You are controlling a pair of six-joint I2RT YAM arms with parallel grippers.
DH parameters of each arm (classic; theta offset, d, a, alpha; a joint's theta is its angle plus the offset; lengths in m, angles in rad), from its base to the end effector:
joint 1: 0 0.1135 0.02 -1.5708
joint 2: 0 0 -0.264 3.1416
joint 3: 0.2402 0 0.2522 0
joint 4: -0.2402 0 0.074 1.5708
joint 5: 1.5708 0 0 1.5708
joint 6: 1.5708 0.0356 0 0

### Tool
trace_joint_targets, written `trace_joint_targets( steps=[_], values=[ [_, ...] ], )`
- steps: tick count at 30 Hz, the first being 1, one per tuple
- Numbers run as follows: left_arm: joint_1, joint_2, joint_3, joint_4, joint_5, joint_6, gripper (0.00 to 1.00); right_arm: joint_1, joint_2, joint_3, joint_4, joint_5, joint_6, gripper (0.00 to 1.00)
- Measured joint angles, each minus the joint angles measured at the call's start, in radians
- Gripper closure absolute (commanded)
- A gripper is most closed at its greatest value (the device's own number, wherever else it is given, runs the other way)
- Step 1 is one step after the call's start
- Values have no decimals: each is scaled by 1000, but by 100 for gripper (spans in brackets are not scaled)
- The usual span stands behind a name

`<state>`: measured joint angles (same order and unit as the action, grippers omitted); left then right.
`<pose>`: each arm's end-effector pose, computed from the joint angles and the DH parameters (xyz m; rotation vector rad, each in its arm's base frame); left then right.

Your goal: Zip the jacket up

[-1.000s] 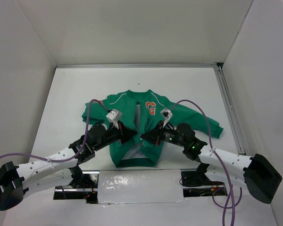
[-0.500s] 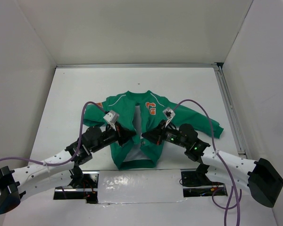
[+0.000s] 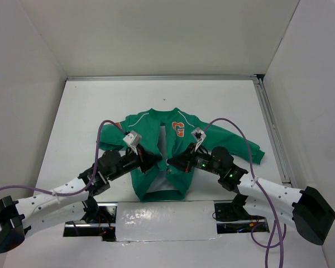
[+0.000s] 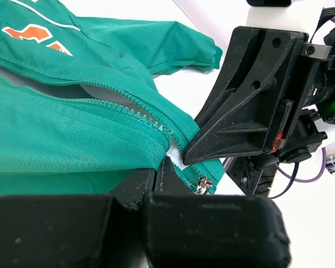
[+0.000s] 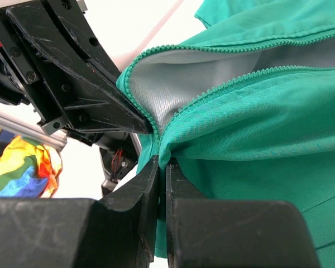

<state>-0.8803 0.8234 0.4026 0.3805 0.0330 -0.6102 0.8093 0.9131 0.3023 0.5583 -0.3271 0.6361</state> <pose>0.1253 -0.1535 0.2574 0.2621 1.7236 -1.1566 0.1306 0.1536 0.2254 -0.4328 1.7540 1.3410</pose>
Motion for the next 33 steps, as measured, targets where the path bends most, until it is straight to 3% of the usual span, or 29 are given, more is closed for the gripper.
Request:
trace_joint_targets(
  steps=[20, 33],
  values=[
    [0, 0, -31, 50, 68, -87, 100, 8, 6, 2, 11, 9, 1, 97],
    [0, -90, -52, -263, -92, -212, 100, 166, 143, 166, -503, 277, -56, 76]
  ],
)
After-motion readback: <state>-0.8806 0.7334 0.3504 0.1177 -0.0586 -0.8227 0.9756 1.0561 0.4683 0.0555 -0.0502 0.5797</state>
